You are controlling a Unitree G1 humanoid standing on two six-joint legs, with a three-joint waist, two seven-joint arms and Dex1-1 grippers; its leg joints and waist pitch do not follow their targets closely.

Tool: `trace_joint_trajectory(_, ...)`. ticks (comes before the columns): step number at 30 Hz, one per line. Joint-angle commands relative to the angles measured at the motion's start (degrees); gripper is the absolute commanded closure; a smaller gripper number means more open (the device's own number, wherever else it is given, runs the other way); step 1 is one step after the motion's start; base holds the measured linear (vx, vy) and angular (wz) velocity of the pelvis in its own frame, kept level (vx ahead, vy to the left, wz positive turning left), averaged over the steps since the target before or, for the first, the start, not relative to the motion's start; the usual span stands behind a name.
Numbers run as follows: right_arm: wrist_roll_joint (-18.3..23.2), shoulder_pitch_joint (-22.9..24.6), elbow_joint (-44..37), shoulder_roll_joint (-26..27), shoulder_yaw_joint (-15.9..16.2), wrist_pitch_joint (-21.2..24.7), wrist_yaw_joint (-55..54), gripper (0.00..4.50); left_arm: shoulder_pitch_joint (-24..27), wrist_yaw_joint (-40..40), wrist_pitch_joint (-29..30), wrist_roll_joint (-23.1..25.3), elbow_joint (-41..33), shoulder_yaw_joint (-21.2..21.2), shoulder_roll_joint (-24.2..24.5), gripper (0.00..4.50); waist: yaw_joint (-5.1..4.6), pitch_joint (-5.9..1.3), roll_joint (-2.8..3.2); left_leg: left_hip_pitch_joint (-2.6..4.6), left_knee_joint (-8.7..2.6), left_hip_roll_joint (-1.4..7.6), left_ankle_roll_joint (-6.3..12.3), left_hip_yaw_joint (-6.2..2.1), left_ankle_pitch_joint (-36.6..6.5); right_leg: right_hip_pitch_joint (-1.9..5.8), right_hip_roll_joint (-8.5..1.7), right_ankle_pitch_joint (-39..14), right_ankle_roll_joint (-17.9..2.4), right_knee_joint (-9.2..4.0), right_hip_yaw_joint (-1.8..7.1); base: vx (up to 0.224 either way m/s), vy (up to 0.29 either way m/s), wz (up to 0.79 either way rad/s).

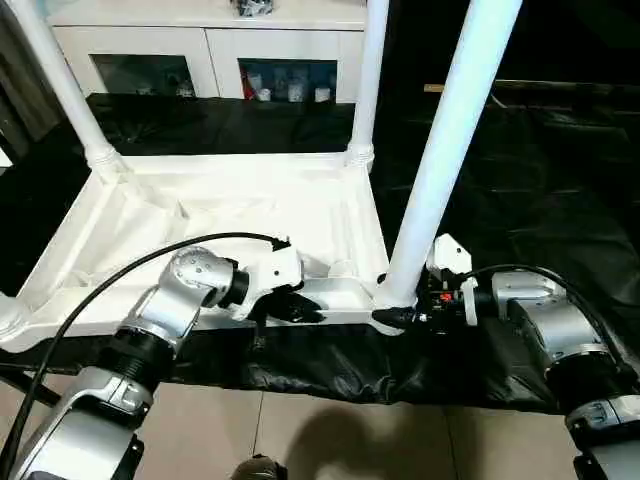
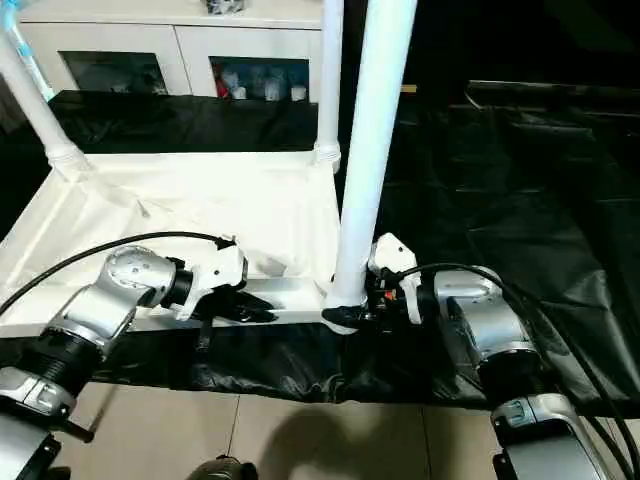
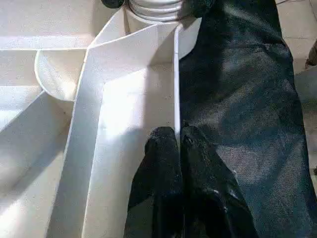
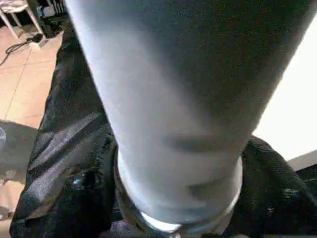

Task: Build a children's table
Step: Rotate leg to tighten

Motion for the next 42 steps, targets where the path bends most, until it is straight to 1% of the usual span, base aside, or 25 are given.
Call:
trace_joint_trajectory(1, -0.62, -0.24, -0.53, 1.54, 4.08, 0.41, 2.34, 1.67, -2.33, 0.69, -0.79, -0.33, 0.41, -0.56, -0.85, 4.5, -0.08, -3.58, -0.5, 1.56, -3.55, 3.67, 4.15, -1.09, -10.76, 2.12, -4.8, -0.93, -14.99, -4.03, 2.61, 0.0, 0.0, 0.0)
trace_joint_trajectory(5, 0.5, 0.69, -0.78, 3.41, 2.13, 1.64, -1.97, 1.75, -2.71, 4.74, 1.23, -0.63, 1.41, 1.19, -2.9, 4.5, -0.08, -3.52, -0.44, 1.59, -3.6, 3.72, 4.11, -1.1, -10.69, 2.02, -4.81, -1.14, -15.06, -4.05, 2.58, 0.0, 0.0, 0.0)
trace_joint_trajectory(7, -0.76, 0.82, 0.94, 5.64, 0.03, 3.08, -9.79, 1.75, -3.18, 9.7, 3.0, 1.17, 1.99, 1.41, -4.29, 4.5, -0.3, -3.27, -0.42, 1.7, -3.95, 3.68, 2.8, -1.18, -12.78, 1.9, -4.83, -4.74, -14.67, -4.38, 2.66, 0.0, 0.0, 0.0)
trace_joint_trajectory(9, -1.71, 0.82, 2.09, 6.85, -0.89, 2.23, -14.14, 1.76, -3.46, 12.46, 4.11, 2.02, 2.42, 1.56, -5.21, 4.5, -0.58, -3.11, -0.45, 1.77, -4.28, 3.69, 1.35, -1.31, -14.57, 1.87, -5.02, -8.21, -13.78, -4.73, 2.75, 0.0, 0.0, 0.0)
trace_joint_trajectory(10, -2.56, 0.53, 4.19, 8.99, -2.56, 1.72, -21.23, 1.76, -3.73, 16.04, 5.92, 2.62, 2.77, 1.92, -6.96, 4.5, -0.55, -3.12, -0.47, 1.96, -4.39, 3.7, 0.55, -1.34, -15.78, 1.85, -5.11, -10.22, -13.15, -4.95, 2.78, 0.0, 0.0, 0.0)
trace_joint_trajectory(11, -2.63, 0.12, 6.02, 10.95, -4.21, 1.81, -27.12, 1.77, -3.78, 18.51, 6.93, 2.9, 2.75, 2.01, -8.7, 4.5, -0.69, -3.14, -0.78, 2.02, -4.46, 3.75, 0.3, -1.31, -15.74, 1.82, -5.15, -10.3, -13.04, -4.97, 2.87, 0.0, 0.0, 0.0)
trace_joint_trajectory(12, -2.36, -0.12, 6.86, 11.99, -5.09, 2.17, -29.74, 1.77, -3.72, 19.49, 7.45, 3.02, 2.58, 1.94, -9.59, 4.5, -0.82, -3.03, -0.62, 1.97, -4.59, 3.77, -0.12, -1.37, -15.71, 1.73, -5.17, -10.43, -13.0, -4.93, 2.96, 0.0, 0.0, 0.0)
trace_joint_trajectory(13, -1.95, -0.51, 7.95, 13.68, -6.32, 2.79, -33.55, 1.77, -3.58, 21.15, 8.48, 3.38, 2.16, 1.69, -11.07, 4.5, -1.18, -2.9, -0.37, 2.36, -4.89, 3.73, -1.41, -1.48, -18.42, 1.56, -5.16, -13.01, -12.57, -5.33, 2.95, 0.0, 0.0, 0.0)
trace_joint_trajectory(15, -1.77, -0.95, 8.56, 15.75, -7.42, 3.2, -37.99, 1.77, -3.31, 23.1, 9.86, 4.0, 1.43, 1.27, -13.07, 4.5, -1.45, -3.0, -0.23, 2.24, -4.83, 3.53, -1.54, -1.54, -18.63, 1.76, -5.12, -12.38, -12.13, -5.37, 2.97, 0.0, 0.0, 0.0)
trace_joint_trajectory(17, -1.88, -1.14, 8.71, 16.74, -7.91, 3.31, -40.41, 1.77, -3.21, 24.1, 10.55, 4.24, 1.1, 1.07, -14.05, 4.5, -1.76, -3.1, -0.37, 2.19, -4.79, 3.47, -1.16, -1.46, -17.39, 1.81, -4.99, -9.88, -12.13, -5.34, 3.01, 0.0, 0.0, 0.0)
trace_joint_trajectory(19, -1.38, -1.78, 8.53, 21.32, -8.94, 1.91, -44.94, 1.77, -2.52, 26.18, 12.19, 4.24, -0.57, 0.08, -17.87, 4.5, -1.7, -3.29, -0.32, 2.0, -4.64, 3.39, -0.17, -1.37, -15.09, 2.04, -5.02, -6.5, -12.21, -5.17, 2.97, 0.0, 0.0, 0.0)
trace_joint_trajectory(20, -1.31, -1.8, 8.4, 21.82, -8.96, 1.44, -45.03, 1.77, -2.43, 26.29, 12.29, 4.26, -0.75, -0.05, -18.19, 4.5, -1.7, -3.29, -0.32, 2.0, -4.64, 3.39, -0.17, -1.37, -15.09, 2.04, -5.02, -6.5, -12.21, -5.17, 2.97, 0.0, 0.0, 0.0)
trace_joint_trajectory(21, -1.44, -1.86, 8.47, 22.28, -9.03, 0.82, -45.38, 1.22, -2.34, 26.56, 12.52, 4.38, -0.95, -0.12, -18.42, 4.5, -1.62, -3.43, -0.23, 1.95, -4.51, 3.37, 0.5, -1.32, -13.55, 2.16, -4.89, -3.93, -12.34, -5.01, 2.86, 0.0, 0.0, 0.0)
trace_joint_trajectory(22, -0.74, -2.0, 8.43, 22.68, -9.56, 0.64, -44.95, 1.08, -2.33, 26.38, 12.43, 4.44, -1.03, -0.22, -18.42, 4.5, -1.61, -3.47, -0.2, 1.83, -4.44, 3.35, 1.07, -1.31, -12.65, 2.26, -4.87, -2.27, -12.51, -4.87, 2.81, 0.0, 0.0, 0.0)
trace_joint_trajectory(24, -0.07, -2.2, 8.22, 22.84, -10.14, 0.59, -44.29, 1.05, -2.29, 26.09, 12.35, 4.61, -1.35, -0.34, -18.21, 4.5, -1.66, -3.48, -0.2, 1.73, -4.42, 3.35, 1.78, -1.32, -12.02, 2.37, -4.86, -0.93, -12.58, -4.81, 2.74, 0.0, 0.0, 0.0)
trace_joint_trajectory(25, -0.54, -2.12, 7.68, 21.86, -9.64, 0.13, -43.34, 0.98, -2.24, 25.23, 11.84, 4.63, -1.65, -0.41, -17.42, 4.5, -1.71, -3.42, -0.4, 1.77, -4.46, 3.37, 2.04, -1.28, -12.1, 2.38, -4.83, -1.02, -12.65, -4.87, 2.7, 0.0, 0.0, 0.0)
trace_joint_trajectory(27, -0.97, -1.98, 7.32, 20.88, -9.26, -0.36, -42.57, 0.7, -2.17, 24.26, 11.1, 4.57, -1.83, -0.47, -16.61, 4.5, -1.69, -3.31, -0.29, 1.73, -4.51, 3.36, 1.99, -1.3, -12.45, 2.35, -4.87, -2.14, -12.64, -4.96, 2.7, 0.0, 0.0, 0.0)
trace_joint_trajectory(29, -1.48, -1.61, 6.61, 18.57, -8.81, -1.27, -39.32, 0.7, -1.82, 21.76, 9.93, 4.0, -2.67, -0.43, -14.55, 4.5, -1.68, -3.47, -0.57, 1.71, -4.42, 3.41, 2.1, -1.28, -12.4, 2.53, -5.0, -2.71, -12.48, -4.93, 2.7, 0.0, 0.0, 0.0)
trace_joint_trajectory(32, -2.44, -1.54, 6.74, 14.78, -7.81, -3.08, -33.43, 0.7, -1.24, 17.62, 7.88, 3.21, -3.7, -0.33, -11.33, 4.5, -1.7, -3.91, -0.41, 1.36, -3.76, 3.27, 3.66, -1.24, -8.04, 2.67, -4.74, 4.31, -13.11, -4.12, 2.57, 0.0, 0.0, 0.0)
trace_joint_trajectory(33, -2.49, -1.56, 6.8, 13.98, -7.6, -3.36, -31.88, 0.7, -1.12, 16.72, 7.39, 3.16, -3.83, -0.32, -10.62, 4.5, -1.69, -3.97, -0.42, 1.25, -3.44, 3.2, 4.88, -1.09, -6.36, 2.56, -4.57, 7.82, -13.8, -3.73, 2.49, 0.0, 0.0, 0.0)
trace_joint_trajectory(35, -1.82, -0.98, 5.57, 11.48, -6.31, -3.53, -25.16, 0.7, -0.88, 14.21, 6.39, 2.91, -3.95, -0.18, -8.82, 4.5, -1.43, -4.08, -0.31, 1.18, -3.12, 3.28, 6.32, -0.94, -5.22, 2.53, -4.5, 10.38, -14.62, -3.42, 2.31, 0.0, 0.0, 0.0)
trace_joint_trajectory(36, -1.82, -0.98, 5.57, 11.48, -6.31, -3.53, -25.16, 0.7, -0.88, 14.21, 6.39, 2.91, -3.95, -0.18, -8.82, 4.5, -1.32, -3.99, -0.27, 1.17, -3.08, 3.39, 6.82, -0.92, -5.77, 2.41, -4.5, 10.08, -14.88, -3.46, 2.22, 0.0, 0.0, 0.0)
trace_joint_trajectory(37, -0.96, -0.3, 3.77, 9.25, -4.86, -2.97, -18.76, 0.7, -0.75, 11.3, 5.5, 2.21, -4.18, -0.02, -7.13, 4.5, -1.26, -3.88, 0.01, 1.19, -3.19, 3.45, 6.7, -1.02, -7.12, 2.36, -4.51, 8.26, -14.89, -3.63, 2.12, 0.0, 0.0, 0.0)
trace_joint_trajectory(38, -0.96, -0.3, 3.77, 9.25, -4.86, -2.97, -18.76, 0.7, -0.75, 11.3, 5.5, 2.21, -4.18, -0.02, -7.13, 4.5, -1.25, -3.8, -0.16, 1.18, -3.23, 3.44, 6.61, -1.0, -7.85, 2.45, -4.45, 7.22, -14.77, -3.78, 2.12, 0.0, 0.0, 0.0)
trace_joint_trajectory(42, 1.08, 0.55, 1.18, 5.88, -2.57, -1.23, -7.86, 0.7, -0.78, 5.81, 4.46, 0.26, -4.79, 0.08, -4.38, 4.5, -1.08, -3.6, -0.08, 1.32, -3.6, 3.74, 5.31, -1.13, -11.08, 2.33, -4.57, 1.97, -15.05, -3.98, 2.21, 0.0, 0.0, 0.0)
